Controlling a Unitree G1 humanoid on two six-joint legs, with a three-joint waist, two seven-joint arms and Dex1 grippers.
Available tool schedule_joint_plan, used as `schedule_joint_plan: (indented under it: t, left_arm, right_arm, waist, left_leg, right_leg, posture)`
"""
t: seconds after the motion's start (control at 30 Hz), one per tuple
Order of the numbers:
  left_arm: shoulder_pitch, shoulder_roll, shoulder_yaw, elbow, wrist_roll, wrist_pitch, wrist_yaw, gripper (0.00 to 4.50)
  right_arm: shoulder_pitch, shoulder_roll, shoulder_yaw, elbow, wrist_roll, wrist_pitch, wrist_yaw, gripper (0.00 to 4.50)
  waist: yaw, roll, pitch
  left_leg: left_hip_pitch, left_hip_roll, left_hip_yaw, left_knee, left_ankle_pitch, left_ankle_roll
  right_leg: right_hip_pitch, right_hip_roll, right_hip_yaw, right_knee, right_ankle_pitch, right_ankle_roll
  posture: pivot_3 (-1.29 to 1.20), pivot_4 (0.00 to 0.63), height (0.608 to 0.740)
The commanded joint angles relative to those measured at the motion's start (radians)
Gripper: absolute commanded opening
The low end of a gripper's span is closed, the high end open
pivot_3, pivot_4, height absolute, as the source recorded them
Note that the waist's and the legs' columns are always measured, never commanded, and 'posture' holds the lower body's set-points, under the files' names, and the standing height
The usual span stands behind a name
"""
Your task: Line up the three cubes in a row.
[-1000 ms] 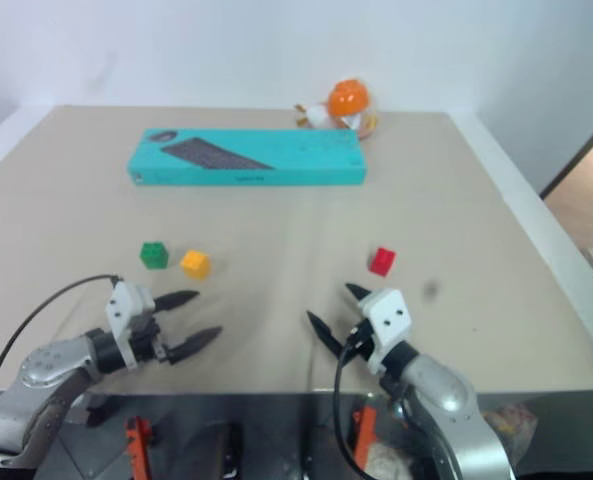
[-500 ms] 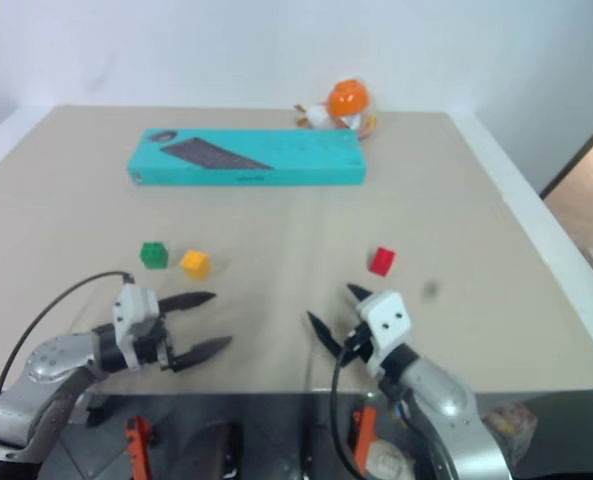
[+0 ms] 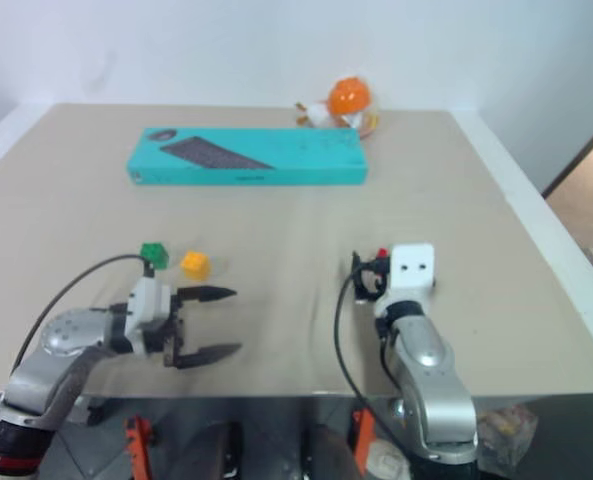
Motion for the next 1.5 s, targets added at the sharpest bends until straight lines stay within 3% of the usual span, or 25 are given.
schedule_joint_plan:
  t: [0.03, 0.57, 0.73, 0.77, 0.9, 1.17, 1.33, 1.5]
  left_arm:
    - [-0.016, -0.002, -0.005, -0.006, 0.001, -0.023, -0.004, 4.47]
    - [-0.011, -0.010, -0.020, -0.031, 0.007, -0.032, 0.007, 4.47]
    - [-0.005, -0.020, -0.027, -0.042, 0.009, -0.028, 0.029, 4.50]
    - [-0.005, -0.020, -0.029, -0.042, 0.010, -0.028, 0.033, 4.50]
    - [-0.003, -0.022, -0.031, -0.037, 0.014, -0.034, 0.043, 4.50]
    - [0.001, -0.022, -0.026, -0.027, 0.017, -0.042, 0.052, 4.50]
    - [0.016, -0.013, 0.015, 0.000, 0.011, -0.058, 0.064, 4.50]
    - [0.042, -0.008, 0.034, 0.001, 0.011, -0.067, 0.071, 4.50]
  right_arm:
    - [-0.029, 0.021, -0.045, 0.019, -0.010, -0.004, -0.038, 4.50]
    - [-0.158, 0.080, -0.103, 0.200, 0.010, -0.031, -0.068, 4.50]
    - [-0.174, 0.091, -0.121, 0.225, 0.015, -0.027, -0.074, 3.09]
    - [-0.174, 0.092, -0.120, 0.225, 0.017, -0.026, -0.074, 2.60]
    - [-0.171, 0.100, -0.115, 0.223, 0.018, -0.020, -0.076, 1.30]
    - [-0.143, 0.078, -0.084, 0.193, 0.020, -0.019, -0.033, 1.26]
    - [-0.253, -0.082, -0.031, 0.172, 0.142, 0.006, 0.262, 1.26]
    - [-0.372, -0.270, 0.105, 0.233, 0.230, -0.013, 0.617, 1.26]
  waist:
    - [0.000, 0.000, 0.000]
    - [-0.003, 0.000, 0.000]
    - [-0.003, 0.000, 0.000]
    - [-0.003, 0.000, 0.000]
    - [-0.003, 0.000, 0.000]
    - [-0.003, 0.000, 0.000]
    - [-0.009, 0.002, 0.001]
    - [-0.013, 0.002, 0.001]
  left_leg:
    - [0.000, 0.000, 0.000, 0.000, 0.000, 0.000]
    - [0.001, 0.001, 0.000, 0.000, 0.000, 0.000]
    - [0.001, 0.001, 0.000, 0.000, 0.001, 0.001]
    - [0.001, 0.001, 0.000, 0.000, 0.001, 0.001]
    - [0.001, 0.001, 0.000, 0.000, 0.000, 0.001]
    - [0.001, 0.001, 0.000, 0.000, 0.000, 0.001]
    - [0.001, 0.001, 0.001, 0.000, 0.001, 0.001]
    - [0.002, 0.001, 0.001, 0.000, 0.001, 0.002]
  right_leg:
    - [0.000, 0.000, 0.000, 0.000, 0.000, 0.000]
    - [0.000, 0.001, 0.000, 0.000, 0.001, -0.001]
    - [0.000, 0.001, 0.001, 0.000, 0.002, -0.001]
    - [0.001, 0.001, 0.001, 0.000, 0.002, -0.001]
    - [0.000, 0.001, 0.001, 0.000, 0.002, -0.001]
    - [0.001, 0.002, 0.001, 0.000, 0.002, -0.001]
    - [0.000, 0.002, 0.001, 0.000, 0.002, -0.001]
    - [0.000, 0.002, -0.001, 0.001, 0.003, -0.002]
  posture:
    - [0.00, 0.150, 0.740]
    - [0.00, 0.150, 0.740]
    - [0.00, 0.150, 0.740]
    - [0.00, 0.150, 0.740]
    - [0.00, 0.150, 0.740]
    - [0.00, 0.150, 0.740]
    - [0.00, 0.150, 0.740]
    - [0.00, 0.150, 0.740]
